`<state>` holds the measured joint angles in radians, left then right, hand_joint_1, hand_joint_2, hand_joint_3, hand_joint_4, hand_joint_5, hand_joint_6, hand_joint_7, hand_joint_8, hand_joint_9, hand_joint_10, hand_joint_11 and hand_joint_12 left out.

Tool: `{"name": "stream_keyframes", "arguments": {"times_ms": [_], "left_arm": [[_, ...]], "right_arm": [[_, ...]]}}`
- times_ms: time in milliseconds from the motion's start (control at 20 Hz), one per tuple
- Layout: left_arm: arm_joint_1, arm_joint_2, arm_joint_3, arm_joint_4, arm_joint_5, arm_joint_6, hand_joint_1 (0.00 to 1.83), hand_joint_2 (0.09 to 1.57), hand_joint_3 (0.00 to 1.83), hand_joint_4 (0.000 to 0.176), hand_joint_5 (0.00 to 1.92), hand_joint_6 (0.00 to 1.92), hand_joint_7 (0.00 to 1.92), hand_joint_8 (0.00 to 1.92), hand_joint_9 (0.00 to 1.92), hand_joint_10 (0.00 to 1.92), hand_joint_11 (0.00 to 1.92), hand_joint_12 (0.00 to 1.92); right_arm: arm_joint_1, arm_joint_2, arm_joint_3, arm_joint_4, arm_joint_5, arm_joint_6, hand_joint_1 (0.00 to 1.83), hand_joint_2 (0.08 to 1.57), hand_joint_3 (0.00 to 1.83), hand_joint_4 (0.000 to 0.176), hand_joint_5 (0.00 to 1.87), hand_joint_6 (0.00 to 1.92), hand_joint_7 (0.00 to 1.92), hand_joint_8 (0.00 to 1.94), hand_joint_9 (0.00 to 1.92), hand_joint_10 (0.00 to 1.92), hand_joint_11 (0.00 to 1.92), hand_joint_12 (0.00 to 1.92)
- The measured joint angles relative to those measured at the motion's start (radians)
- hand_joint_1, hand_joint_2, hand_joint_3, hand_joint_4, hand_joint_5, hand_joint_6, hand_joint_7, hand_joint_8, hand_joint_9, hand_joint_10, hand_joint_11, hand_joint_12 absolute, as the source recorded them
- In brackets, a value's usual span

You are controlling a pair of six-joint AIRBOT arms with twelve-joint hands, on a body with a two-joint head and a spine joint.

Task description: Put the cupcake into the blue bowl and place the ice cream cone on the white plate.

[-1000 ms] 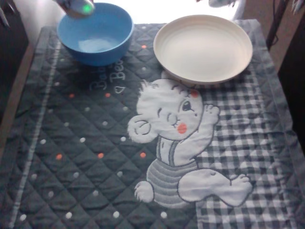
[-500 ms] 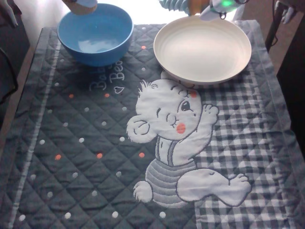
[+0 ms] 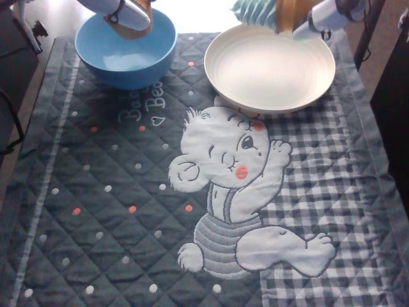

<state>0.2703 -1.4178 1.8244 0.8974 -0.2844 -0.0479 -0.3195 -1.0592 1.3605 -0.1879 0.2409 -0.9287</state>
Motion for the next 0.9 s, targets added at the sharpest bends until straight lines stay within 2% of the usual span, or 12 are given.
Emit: {"name": "stream_keyframes", "arguments": {"times_ms": [50, 100, 200, 400, 500, 550, 600, 650, 700, 750, 850, 900], "left_arm": [[0.002, 0.013, -0.013, 0.009, -0.015, -0.001, 1.5, 1.03, 0.0, 0.0, 1.0, 0.87, 1.12, 0.58, 1.21, 0.59, 0.96, 1.33], [0.002, 0.025, -0.021, 0.018, -0.026, -0.001, 1.42, 1.03, 0.0, 0.0, 1.03, 0.89, 1.14, 0.58, 1.17, 0.74, 0.95, 1.03], [0.006, 0.039, -0.031, 0.042, -0.035, -0.027, 1.4, 1.04, 0.0, 0.0, 1.02, 0.9, 1.12, 0.63, 1.16, 0.79, 0.98, 0.87], [0.014, 0.061, -0.058, 0.079, -0.066, -0.056, 1.4, 1.05, 0.0, 0.0, 0.98, 0.94, 1.12, 0.65, 1.15, 0.82, 1.02, 0.81], [0.014, 0.064, -0.066, 0.08, -0.079, -0.058, 1.37, 1.12, 0.0, 0.0, 0.9, 1.09, 0.85, 1.04, 1.02, 1.07, 0.9, 0.84], [0.014, 0.068, -0.07, 0.082, -0.08, -0.058, 1.27, 1.01, 0.0, 0.0, 0.73, 0.41, 0.61, 0.39, 0.64, 0.47, 0.58, 0.75], [0.014, 0.075, -0.075, 0.089, -0.078, -0.058, 1.2, 0.96, 0.0, 0.0, 0.68, 0.13, 0.54, 0.11, 0.52, 0.17, 0.4, 0.63], [0.014, 0.079, -0.076, 0.096, -0.079, -0.058, 1.05, 0.93, 0.0, 0.0, 0.54, 0.03, 0.4, 0.02, 0.36, 0.04, 0.24, 0.55], [0.014, 0.079, -0.076, 0.101, -0.076, -0.058, 0.96, 0.9, 0.0, 0.013, 0.45, 0.0, 0.32, 0.0, 0.28, 0.01, 0.11, 0.58], [0.014, 0.08, -0.077, 0.102, -0.074, -0.058, 0.91, 0.89, 0.0, 0.052, 0.4, 0.0, 0.27, 0.0, 0.21, 0.0, 0.02, 0.53], [0.014, 0.08, -0.083, 0.113, -0.068, -0.057, 0.87, 0.89, 0.0, 0.045, 0.37, 0.0, 0.26, 0.0, 0.19, 0.0, 0.0, 0.51], [0.014, 0.08, -0.083, 0.114, -0.069, -0.057, 0.85, 0.88, 0.0, 0.051, 0.36, 0.0, 0.26, 0.0, 0.19, 0.0, 0.0, 0.5]], "right_arm": [[-0.011, 0.011, -0.015, -0.001, 0.014, 0.0, 1.27, 1.08, 0.0, 0.0, 0.95, 0.91, 1.18, 0.8, 1.29, 0.76, 1.1, 1.42], [-0.024, 0.03, -0.034, 0.0, 0.027, 0.0, 1.27, 1.08, 0.0, 0.0, 0.96, 0.89, 1.17, 0.82, 1.27, 0.76, 1.08, 1.42], [-0.042, 0.06, -0.065, 0.001, 0.05, 0.0, 1.27, 1.08, 0.0, 0.0, 0.95, 0.9, 1.17, 0.82, 1.28, 0.75, 1.1, 1.4], [-0.06, 0.081, -0.087, 0.008, 0.074, 0.0, 1.27, 1.08, 0.0, 0.0, 0.93, 0.93, 1.19, 0.78, 1.32, 0.72, 1.13, 1.4], [-0.06, 0.081, -0.088, 0.008, 0.08, 0.0, 1.25, 1.11, 0.0, 0.0, 0.85, 1.04, 1.11, 0.91, 1.15, 0.52, 0.87, 1.37], [-0.06, 0.081, -0.088, 0.008, 0.08, 0.0, 1.05, 1.05, 0.0, 0.0, 0.66, 0.36, 0.88, 0.38, 0.92, 0.27, 0.58, 1.21], [-0.06, 0.081, -0.088, 0.008, 0.078, 0.0, 0.97, 1.0, 0.0, 0.0, 0.58, 0.1, 0.77, 0.12, 0.84, 0.13, 0.53, 1.08], [-0.064, 0.082, -0.089, 0.011, 0.081, 0.0, 0.89, 0.95, 0.0, 0.0, 0.45, 0.02, 0.6, 0.02, 0.68, 0.03, 0.43, 0.85], [-0.066, 0.082, -0.089, 0.011, 0.084, 0.0, 0.82, 0.93, 0.0, 0.036, 0.37, 0.0, 0.49, 0.0, 0.57, 0.01, 0.39, 0.71], [-0.066, 0.081, -0.09, 0.01, 0.084, 0.0, 0.79, 0.92, 0.0, 0.062, 0.32, 0.0, 0.43, 0.0, 0.49, 0.0, 0.34, 0.67], [-0.066, 0.081, -0.094, 0.01, 0.092, 0.0, 0.73, 0.91, 0.0, 0.092, 0.3, 0.0, 0.35, 0.0, 0.39, 0.0, 0.28, 0.64], [-0.066, 0.081, -0.094, 0.01, 0.093, 0.0, 0.72, 0.91, 0.0, 0.091, 0.29, 0.0, 0.34, 0.0, 0.37, 0.0, 0.26, 0.63]]}}
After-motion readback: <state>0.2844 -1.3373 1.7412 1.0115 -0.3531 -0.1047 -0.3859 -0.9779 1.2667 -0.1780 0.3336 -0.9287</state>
